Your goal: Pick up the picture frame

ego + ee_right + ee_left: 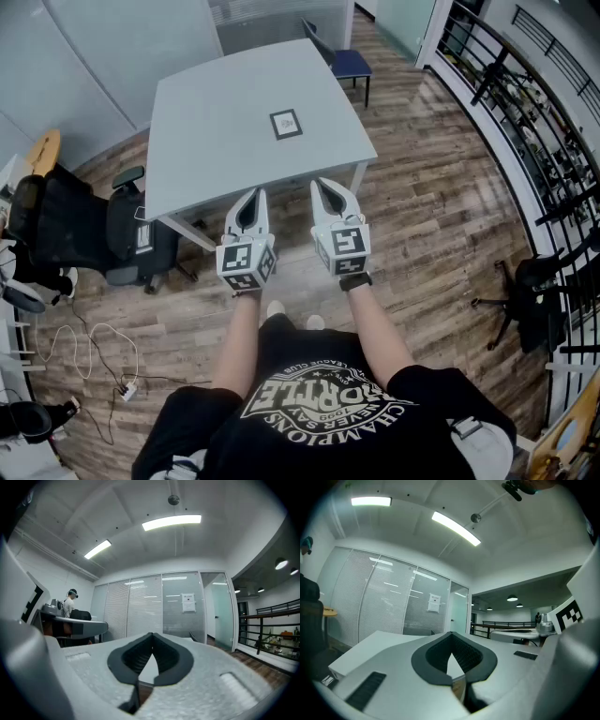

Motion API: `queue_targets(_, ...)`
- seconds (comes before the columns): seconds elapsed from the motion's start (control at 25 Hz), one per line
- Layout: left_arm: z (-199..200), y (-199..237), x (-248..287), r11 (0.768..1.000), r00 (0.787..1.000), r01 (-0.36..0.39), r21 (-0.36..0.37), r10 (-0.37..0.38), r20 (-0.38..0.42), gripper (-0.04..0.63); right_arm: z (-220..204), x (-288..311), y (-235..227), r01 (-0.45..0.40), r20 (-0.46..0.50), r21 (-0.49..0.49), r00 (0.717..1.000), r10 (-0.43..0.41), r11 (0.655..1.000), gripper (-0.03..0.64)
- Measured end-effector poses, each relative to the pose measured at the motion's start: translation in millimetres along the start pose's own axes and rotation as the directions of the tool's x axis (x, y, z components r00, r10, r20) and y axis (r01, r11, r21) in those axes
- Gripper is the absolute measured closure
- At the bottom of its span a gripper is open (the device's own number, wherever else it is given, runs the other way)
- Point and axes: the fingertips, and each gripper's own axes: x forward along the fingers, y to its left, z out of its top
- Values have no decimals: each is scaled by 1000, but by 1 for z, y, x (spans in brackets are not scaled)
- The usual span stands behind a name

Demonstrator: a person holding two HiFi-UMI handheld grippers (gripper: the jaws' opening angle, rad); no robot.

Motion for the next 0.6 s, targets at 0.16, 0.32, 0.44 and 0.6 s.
queue_targets(0.16, -11, -5, 5, 1000, 1000, 0, -17, 0, -17, 591, -9, 3, -11, 13, -17, 27, 1000, -12, 1000, 620)
queue_targets(0.32, -19, 1, 22, 1000, 1000, -4, -24, 3, -28, 591, -20, 19, -23, 21, -12, 76, 1000, -20, 997, 618)
queue_targets(0.44, -24, 15, 49, 999, 999, -1, -38, -1, -35, 591, -23, 47, -31, 10, -7, 87, 1000, -10, 996, 618)
queue_targets(0.6, -30, 41, 96, 998, 999, 6, -58, -8, -38, 591, -30, 97, -40, 6, -14, 68, 1000, -5, 998, 618)
